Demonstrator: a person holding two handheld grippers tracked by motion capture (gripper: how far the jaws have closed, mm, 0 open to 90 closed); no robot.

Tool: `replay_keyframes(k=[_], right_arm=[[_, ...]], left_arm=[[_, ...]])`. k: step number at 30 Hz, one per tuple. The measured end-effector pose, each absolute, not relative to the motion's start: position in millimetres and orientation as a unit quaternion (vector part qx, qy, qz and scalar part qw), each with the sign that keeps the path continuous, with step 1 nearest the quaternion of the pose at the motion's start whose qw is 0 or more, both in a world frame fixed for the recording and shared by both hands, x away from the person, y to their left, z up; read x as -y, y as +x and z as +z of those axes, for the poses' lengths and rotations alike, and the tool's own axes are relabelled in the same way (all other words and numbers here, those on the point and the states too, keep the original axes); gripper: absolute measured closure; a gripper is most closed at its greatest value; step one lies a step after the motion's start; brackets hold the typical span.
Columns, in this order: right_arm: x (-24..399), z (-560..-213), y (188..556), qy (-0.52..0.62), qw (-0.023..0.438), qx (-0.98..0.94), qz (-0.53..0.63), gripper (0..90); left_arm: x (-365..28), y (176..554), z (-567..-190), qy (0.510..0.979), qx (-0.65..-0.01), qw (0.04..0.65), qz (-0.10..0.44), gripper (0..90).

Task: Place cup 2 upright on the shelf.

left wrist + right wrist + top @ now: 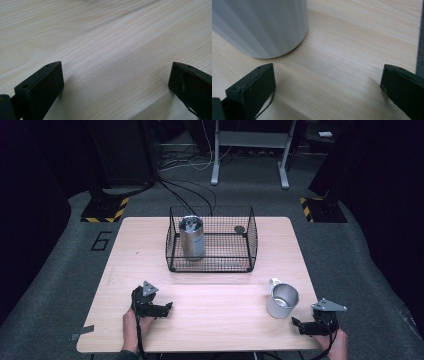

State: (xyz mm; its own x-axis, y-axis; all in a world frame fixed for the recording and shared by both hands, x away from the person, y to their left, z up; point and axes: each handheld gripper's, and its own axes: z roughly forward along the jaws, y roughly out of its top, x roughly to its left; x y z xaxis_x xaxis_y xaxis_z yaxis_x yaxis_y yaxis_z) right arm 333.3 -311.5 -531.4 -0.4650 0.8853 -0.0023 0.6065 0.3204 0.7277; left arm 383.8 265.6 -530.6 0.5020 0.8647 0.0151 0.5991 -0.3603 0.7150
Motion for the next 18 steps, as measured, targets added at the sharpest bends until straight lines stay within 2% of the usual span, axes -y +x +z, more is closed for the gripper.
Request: replay_keyframes(k=[7,18], right_arm=[[307,-519,330,0.471,0.181,-0.786,0.356,0.0],[284,-481,315,0.448,0.186,-0.775,0.406,0.0]], left_arm=[[-265,384,-531,0.799,-0.459,0.333,0.202,0.1],[-265,384,-531,0.797,-0.461,0.333,0.202,0.2]])
